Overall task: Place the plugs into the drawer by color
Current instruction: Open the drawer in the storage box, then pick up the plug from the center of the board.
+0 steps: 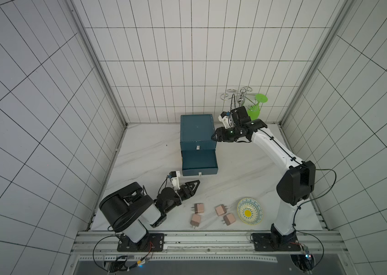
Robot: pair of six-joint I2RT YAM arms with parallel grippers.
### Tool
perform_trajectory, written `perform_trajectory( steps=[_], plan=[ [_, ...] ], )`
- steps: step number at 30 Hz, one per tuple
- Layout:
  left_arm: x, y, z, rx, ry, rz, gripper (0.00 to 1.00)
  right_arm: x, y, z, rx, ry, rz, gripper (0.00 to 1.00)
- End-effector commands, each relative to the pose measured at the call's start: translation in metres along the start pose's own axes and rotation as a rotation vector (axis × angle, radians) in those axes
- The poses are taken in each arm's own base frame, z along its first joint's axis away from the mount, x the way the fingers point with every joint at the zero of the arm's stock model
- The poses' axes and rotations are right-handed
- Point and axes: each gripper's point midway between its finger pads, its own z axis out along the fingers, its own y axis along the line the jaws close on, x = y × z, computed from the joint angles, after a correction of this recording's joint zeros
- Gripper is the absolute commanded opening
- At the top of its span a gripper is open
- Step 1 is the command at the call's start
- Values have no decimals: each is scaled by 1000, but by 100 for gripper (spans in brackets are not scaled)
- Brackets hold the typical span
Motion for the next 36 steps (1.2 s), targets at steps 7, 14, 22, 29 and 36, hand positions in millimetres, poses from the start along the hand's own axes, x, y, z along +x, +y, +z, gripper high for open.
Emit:
perform_trajectory(
  steps=[7,14,22,29,36],
  plan=[
    [8,13,-38,-267,123,173,72,6,10,-54,44,-38,-12,55],
    [26,-7,-69,-286,300,280,72,62,15,-88,30,-51,-6,54],
    [68,-46,-72,-295,612,519,83,153,25,-85,-68,-48,-1,55],
    [89,-18,-63,-458,777,718,86,184,11,-83,-86,-105,-26,56],
    [91,-3,-49,-540,801,811,89,191,10,-80,-124,-126,-30,56]
  ],
)
